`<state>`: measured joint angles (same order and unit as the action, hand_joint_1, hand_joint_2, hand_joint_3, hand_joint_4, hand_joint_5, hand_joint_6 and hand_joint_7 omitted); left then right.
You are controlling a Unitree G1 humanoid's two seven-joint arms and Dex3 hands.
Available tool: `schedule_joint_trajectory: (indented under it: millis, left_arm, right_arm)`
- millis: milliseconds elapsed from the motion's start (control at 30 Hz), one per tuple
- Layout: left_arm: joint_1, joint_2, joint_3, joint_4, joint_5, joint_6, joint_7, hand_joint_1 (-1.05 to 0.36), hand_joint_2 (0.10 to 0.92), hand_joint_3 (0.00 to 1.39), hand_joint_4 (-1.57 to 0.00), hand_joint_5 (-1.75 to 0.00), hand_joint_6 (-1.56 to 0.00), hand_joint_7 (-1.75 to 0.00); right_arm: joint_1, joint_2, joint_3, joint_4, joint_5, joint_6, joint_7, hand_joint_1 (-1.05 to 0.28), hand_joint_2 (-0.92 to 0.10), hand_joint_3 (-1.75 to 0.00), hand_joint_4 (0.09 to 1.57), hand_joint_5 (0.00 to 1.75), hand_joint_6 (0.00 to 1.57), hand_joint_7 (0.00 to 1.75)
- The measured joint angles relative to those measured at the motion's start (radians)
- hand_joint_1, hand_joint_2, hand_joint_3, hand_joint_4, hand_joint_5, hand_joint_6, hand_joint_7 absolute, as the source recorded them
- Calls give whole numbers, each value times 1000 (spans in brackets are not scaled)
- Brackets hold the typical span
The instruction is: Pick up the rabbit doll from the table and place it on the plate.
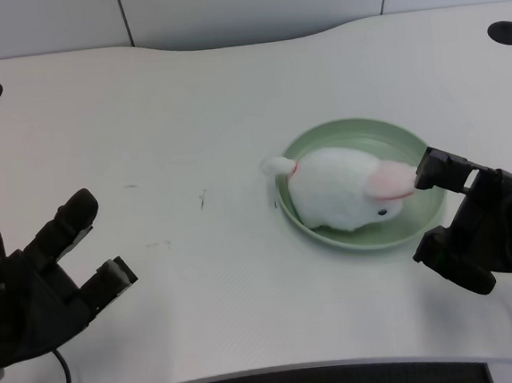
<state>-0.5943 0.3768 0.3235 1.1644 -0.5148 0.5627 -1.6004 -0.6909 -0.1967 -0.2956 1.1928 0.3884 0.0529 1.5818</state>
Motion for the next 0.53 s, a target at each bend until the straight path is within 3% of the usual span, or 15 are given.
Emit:
schedule_joint_trajectory:
  millis: [233, 367, 433, 467, 533]
  left_arm:
    - [-8, 0, -19, 16, 44, -36, 1, -773, 921, 181, -414, -1037, -572, -392]
    - [-12, 0, -25, 16, 61, -40, 2, -725, 921, 171, -401, -1073, -575, -394]
    - [-13, 0, -25, 16, 71, -54, 3, -728, 921, 170, -383, -1161, -592, -453]
    - [-13, 0, -25, 16, 74, -65, 4, -739, 921, 170, -364, -1317, -572, -642]
    - [-13, 1, -29, 16, 84, -82, 9, -732, 921, 158, -405, -1440, -535, -826]
  right_arm:
    - [-3, 0, 0, 1, -4, -15, -2, -797, -921, -36, 1021, 1737, 817, 1409]
    - [-6, 0, 0, 9, -11, -5, -2, -786, -921, -27, 1021, 1719, 814, 1397]
    - [-6, 0, 0, 10, -13, -5, -3, -808, -921, -23, 1020, 1739, 817, 1424]
    - [-6, 0, 0, 10, -13, -5, -4, -806, -921, -25, 1021, 1743, 815, 1440]
    - [-6, 0, -2, 10, -13, -6, -6, -807, -921, -27, 1021, 1746, 806, 1451]
